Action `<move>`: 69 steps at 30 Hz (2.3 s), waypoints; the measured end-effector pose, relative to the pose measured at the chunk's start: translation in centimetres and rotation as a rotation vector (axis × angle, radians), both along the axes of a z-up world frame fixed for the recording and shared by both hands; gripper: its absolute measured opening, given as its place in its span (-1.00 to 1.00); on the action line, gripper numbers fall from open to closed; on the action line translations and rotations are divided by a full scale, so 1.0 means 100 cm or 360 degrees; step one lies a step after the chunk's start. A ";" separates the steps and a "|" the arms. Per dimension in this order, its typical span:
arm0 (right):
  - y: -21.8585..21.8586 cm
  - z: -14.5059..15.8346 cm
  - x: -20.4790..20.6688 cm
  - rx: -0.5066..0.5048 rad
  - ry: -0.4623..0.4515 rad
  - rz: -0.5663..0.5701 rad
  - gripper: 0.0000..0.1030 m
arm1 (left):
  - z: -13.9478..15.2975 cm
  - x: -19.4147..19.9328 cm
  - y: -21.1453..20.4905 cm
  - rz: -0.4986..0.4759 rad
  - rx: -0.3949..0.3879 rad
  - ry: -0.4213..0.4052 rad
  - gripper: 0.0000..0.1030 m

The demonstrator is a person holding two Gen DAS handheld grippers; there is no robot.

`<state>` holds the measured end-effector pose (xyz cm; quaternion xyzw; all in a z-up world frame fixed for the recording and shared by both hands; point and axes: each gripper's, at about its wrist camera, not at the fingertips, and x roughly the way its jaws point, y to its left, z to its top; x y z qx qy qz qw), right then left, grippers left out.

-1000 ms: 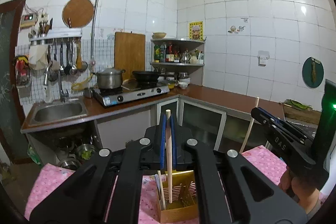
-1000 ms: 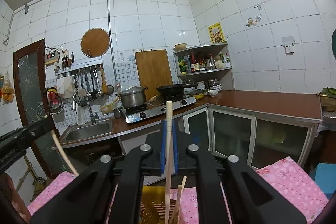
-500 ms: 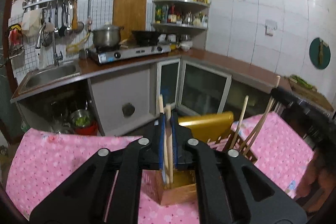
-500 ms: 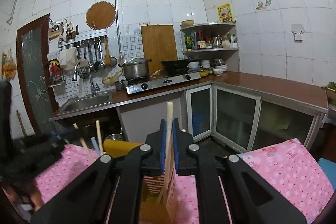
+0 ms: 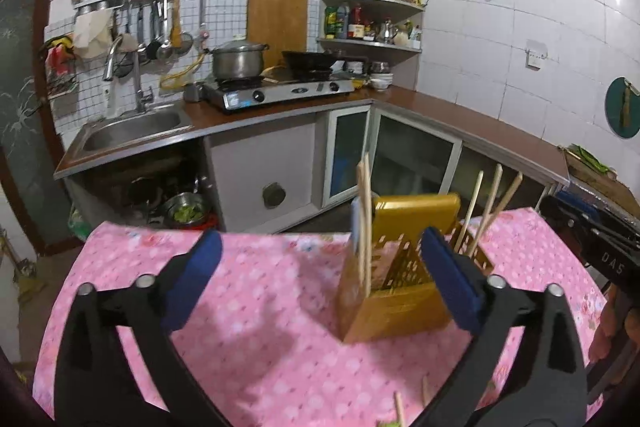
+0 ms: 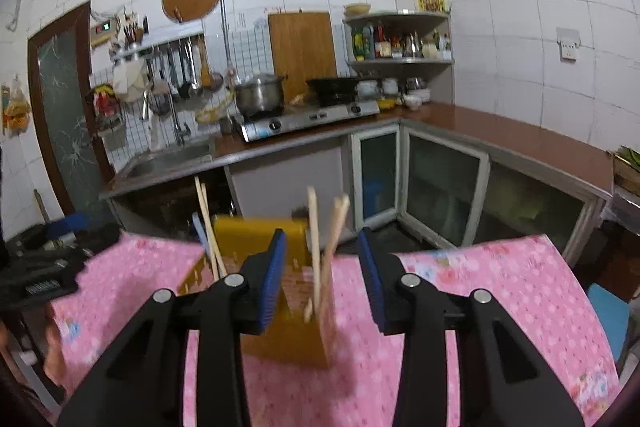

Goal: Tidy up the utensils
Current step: 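Lower both tools to the table and close the right tool on a chopstick, then close the left tool on the green frog-handled fork's handle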

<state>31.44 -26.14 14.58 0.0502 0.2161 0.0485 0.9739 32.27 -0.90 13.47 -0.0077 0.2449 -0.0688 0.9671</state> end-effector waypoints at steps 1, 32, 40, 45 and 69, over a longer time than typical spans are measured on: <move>0.000 -0.006 -0.004 -0.0002 0.0029 0.0003 -0.28 | -0.004 -0.004 0.004 0.0010 0.0006 0.0017 0.90; 0.078 -0.173 -0.009 -0.0001 0.0822 -0.0006 -0.63 | -0.138 -0.029 0.051 0.0131 0.0113 0.0475 0.90; 0.094 -0.181 0.002 0.0027 0.0912 -0.0023 -0.80 | -0.147 -0.029 0.048 0.0093 0.0100 0.0533 0.90; 0.089 -0.180 0.007 0.0051 0.0932 0.0017 -0.87 | -0.148 -0.034 0.042 0.0048 0.0054 0.0572 0.90; 0.004 -0.179 -0.019 0.0027 0.0926 -0.0079 -0.89 | -0.174 -0.062 -0.050 -0.0311 0.0196 0.0817 0.07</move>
